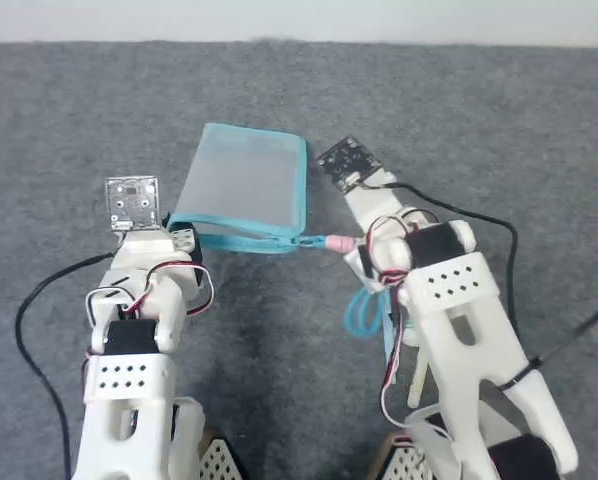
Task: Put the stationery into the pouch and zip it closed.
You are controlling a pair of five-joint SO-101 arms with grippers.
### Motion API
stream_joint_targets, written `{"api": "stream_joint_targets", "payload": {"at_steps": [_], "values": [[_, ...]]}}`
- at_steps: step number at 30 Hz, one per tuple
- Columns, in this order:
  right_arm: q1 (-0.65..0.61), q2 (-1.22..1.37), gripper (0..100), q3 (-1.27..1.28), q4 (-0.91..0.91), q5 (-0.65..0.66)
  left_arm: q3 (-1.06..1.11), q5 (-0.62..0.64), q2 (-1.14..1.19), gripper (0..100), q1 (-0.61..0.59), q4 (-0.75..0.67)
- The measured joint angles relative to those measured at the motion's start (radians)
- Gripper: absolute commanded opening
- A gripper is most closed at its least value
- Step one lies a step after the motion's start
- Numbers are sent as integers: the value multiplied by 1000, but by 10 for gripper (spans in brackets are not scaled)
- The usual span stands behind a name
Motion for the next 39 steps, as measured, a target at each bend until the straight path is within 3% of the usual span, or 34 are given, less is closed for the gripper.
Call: {"api": "stream_joint_targets", "payload": {"at_steps": [10,17,32,39], "values": [[23,5,10,0,17,0,2,17,0,11,0,0],[120,5,247,-2,133,-58,2,38,0,11,2,0],[318,5,199,167,110,-127,2,38,0,11,-84,-3],[336,5,197,265,37,-126,2,38,0,12,-92,-3]]}}
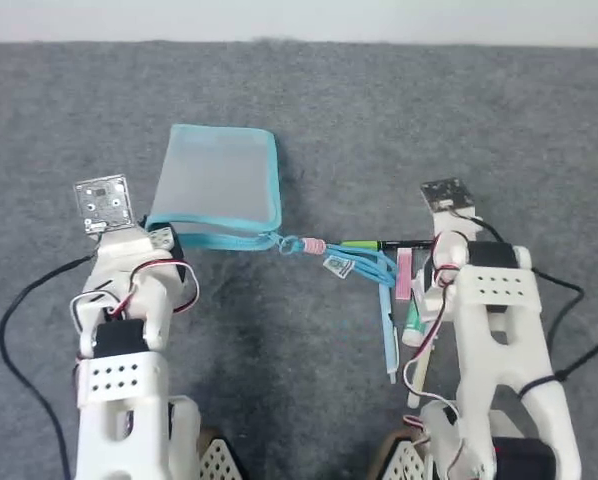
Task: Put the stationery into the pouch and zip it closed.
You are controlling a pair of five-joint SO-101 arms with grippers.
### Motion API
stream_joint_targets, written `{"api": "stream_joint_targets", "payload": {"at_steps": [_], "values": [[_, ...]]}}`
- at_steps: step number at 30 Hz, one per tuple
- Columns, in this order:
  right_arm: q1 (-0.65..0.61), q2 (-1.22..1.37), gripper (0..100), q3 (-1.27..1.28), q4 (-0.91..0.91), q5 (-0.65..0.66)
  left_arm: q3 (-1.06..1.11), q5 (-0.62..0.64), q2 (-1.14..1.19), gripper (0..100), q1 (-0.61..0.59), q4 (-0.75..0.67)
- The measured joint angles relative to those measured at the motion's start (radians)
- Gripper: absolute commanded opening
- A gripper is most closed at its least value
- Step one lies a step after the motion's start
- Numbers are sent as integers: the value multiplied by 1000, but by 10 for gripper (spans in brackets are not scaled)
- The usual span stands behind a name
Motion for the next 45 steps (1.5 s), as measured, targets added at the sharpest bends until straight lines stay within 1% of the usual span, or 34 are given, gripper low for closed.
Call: {"api": "stream_joint_targets", "payload": {"at_steps": [5,8,10,14,16,23,26,31,32,34,36,37,41,45], "values": [[-2,5,197,75,-81,0,0,0,0,12,0,0],[-3,69,190,81,-130,0,0,0,0,12,0,0],[0,138,142,81,-161,0,0,0,0,12,0,0],[8,264,2,48,-198,0,0,0,0,12,0,0],[31,295,16,20,-199,-5,0,0,0,12,0,0],[87,347,6,-103,-190,-11,0,0,0,12,0,0],[87,397,6,-218,-160,-11,0,0,0,12,0,0],[86,532,14,-491,-94,-11,0,0,0,12,0,0],[86,557,32,-531,-91,-11,0,0,0,12,0,0],[86,591,97,-592,-87,-11,0,0,0,12,0,0],[86,601,154,-617,-77,-11,0,0,0,12,0,0],[86,601,163,-618,-68,-11,0,0,0,12,0,0],[86,601,141,-603,-52,-8,0,0,0,12,0,0],[86,572,141,-494,-52,8,0,0,0,12,0,0]]}}
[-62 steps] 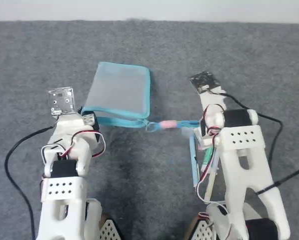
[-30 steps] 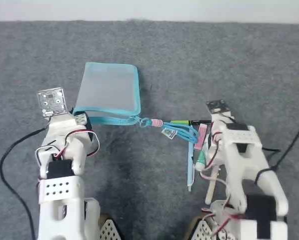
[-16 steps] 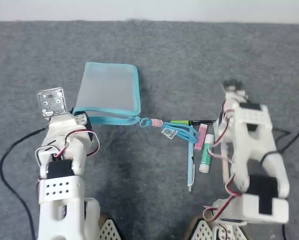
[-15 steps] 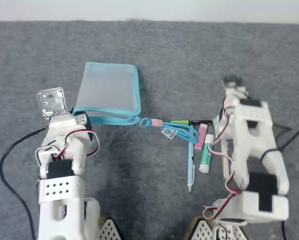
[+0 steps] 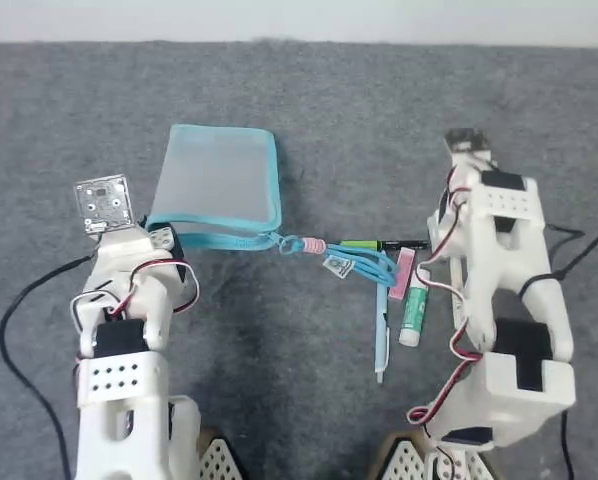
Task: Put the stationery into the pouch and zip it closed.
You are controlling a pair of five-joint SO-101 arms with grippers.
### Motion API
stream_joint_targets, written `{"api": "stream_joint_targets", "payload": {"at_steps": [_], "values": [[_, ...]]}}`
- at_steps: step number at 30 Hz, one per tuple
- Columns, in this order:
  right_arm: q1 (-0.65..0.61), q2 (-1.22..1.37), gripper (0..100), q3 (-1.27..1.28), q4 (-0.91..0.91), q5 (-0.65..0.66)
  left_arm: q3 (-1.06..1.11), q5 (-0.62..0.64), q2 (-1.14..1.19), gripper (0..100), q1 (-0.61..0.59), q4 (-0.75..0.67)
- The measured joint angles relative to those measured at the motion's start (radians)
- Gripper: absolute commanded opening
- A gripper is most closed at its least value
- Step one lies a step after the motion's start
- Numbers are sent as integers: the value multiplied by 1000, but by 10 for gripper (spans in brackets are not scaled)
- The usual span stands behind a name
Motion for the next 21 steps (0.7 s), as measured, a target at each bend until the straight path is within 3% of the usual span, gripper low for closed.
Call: {"api": "stream_joint_targets", "payload": {"at_steps": [6,11,21], "values": [[6,-87,130,195,-84,6,0,0,0,12,0,0],[43,-87,2,247,-140,6,0,0,0,12,0,0],[43,-170,6,247,-94,6,5,0,0,12,41,0]]}}
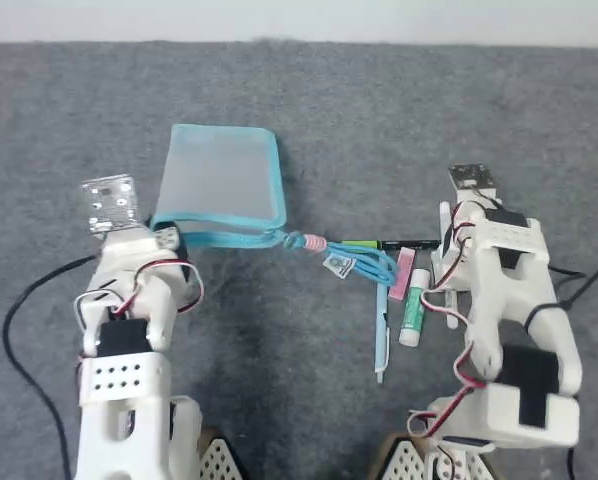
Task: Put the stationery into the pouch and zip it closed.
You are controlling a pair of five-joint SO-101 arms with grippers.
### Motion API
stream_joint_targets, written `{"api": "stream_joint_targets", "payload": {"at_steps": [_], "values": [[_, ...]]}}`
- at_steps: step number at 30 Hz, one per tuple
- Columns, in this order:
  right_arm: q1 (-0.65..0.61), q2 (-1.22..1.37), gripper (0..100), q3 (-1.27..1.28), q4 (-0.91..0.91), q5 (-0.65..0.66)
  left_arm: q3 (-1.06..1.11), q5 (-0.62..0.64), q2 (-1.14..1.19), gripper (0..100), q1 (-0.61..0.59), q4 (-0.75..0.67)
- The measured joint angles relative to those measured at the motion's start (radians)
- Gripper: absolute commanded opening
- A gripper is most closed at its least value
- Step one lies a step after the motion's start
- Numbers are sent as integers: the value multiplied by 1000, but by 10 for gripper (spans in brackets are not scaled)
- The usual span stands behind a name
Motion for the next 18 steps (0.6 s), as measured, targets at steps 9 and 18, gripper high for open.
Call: {"api": "stream_joint_targets", "payload": {"at_steps": [9,18], "values": [[-117,-448,6,0,325,173,18,0,0,12,163,-23],[-555,-701,6,0,560,250,48,0,0,12,219,-60]]}}
